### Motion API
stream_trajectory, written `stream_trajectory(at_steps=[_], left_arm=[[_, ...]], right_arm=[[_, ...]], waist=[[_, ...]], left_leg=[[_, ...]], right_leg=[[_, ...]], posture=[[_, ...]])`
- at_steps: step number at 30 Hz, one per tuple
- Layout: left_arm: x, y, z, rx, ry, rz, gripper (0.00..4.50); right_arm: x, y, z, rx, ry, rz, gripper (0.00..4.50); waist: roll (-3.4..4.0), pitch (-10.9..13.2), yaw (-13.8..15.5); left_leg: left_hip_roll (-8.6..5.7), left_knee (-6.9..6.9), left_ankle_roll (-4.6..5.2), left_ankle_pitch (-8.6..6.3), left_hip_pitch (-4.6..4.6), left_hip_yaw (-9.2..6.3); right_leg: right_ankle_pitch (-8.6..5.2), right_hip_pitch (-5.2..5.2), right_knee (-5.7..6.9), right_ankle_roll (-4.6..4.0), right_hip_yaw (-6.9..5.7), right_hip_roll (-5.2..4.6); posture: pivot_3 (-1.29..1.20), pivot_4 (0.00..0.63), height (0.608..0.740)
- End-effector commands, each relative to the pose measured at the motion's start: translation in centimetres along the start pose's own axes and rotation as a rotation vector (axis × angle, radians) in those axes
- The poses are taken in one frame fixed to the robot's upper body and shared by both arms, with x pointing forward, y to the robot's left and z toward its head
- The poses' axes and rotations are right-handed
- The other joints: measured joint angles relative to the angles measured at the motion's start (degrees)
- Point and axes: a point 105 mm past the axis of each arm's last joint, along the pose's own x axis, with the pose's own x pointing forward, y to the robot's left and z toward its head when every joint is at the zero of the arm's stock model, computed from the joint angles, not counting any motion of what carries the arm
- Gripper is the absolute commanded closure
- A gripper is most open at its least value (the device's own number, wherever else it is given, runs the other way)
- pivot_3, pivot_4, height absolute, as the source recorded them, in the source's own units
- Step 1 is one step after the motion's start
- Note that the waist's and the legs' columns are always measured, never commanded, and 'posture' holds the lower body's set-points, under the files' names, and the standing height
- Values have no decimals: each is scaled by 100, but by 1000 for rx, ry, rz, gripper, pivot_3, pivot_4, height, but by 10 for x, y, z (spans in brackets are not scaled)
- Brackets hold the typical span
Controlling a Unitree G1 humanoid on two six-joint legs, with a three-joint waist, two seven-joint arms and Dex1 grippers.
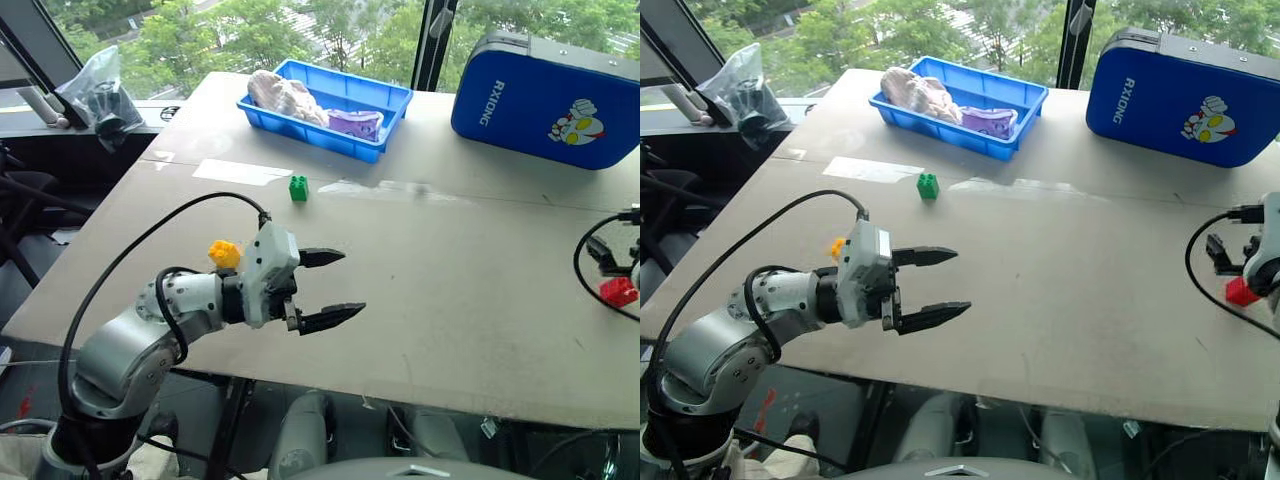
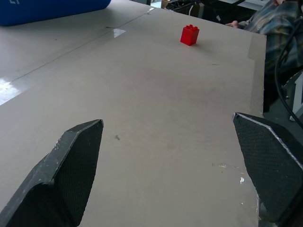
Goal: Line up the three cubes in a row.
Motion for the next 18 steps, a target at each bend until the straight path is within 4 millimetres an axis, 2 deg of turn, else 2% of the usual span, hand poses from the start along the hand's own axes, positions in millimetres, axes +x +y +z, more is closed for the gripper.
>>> stream_trajectory(at_steps=[1,7,18], left_arm=[[9,-1,5,55,-9,-61,18],[22,3,14,82,-50,-91,18],[28,5,16,63,-72,-98,18]], right_arm=[[3,-18,1,69,101,-32,0],[9,-16,-8,98,243,20,0],[16,-26,-32,137,363,25,0]], waist=[[0,1,0],[0,1,-1],[0,1,-1]], left_leg=[[0,-2,0,0,-1,-2],[-3,-11,0,0,1,-8],[-9,-1,0,1,3,-9]], right_leg=[[1,-3,1,1,4,4],[-3,-3,2,12,5,6],[-11,-2,12,29,12,3]], posture=[[0,150,740],[0,150,740],[0,150,740]])
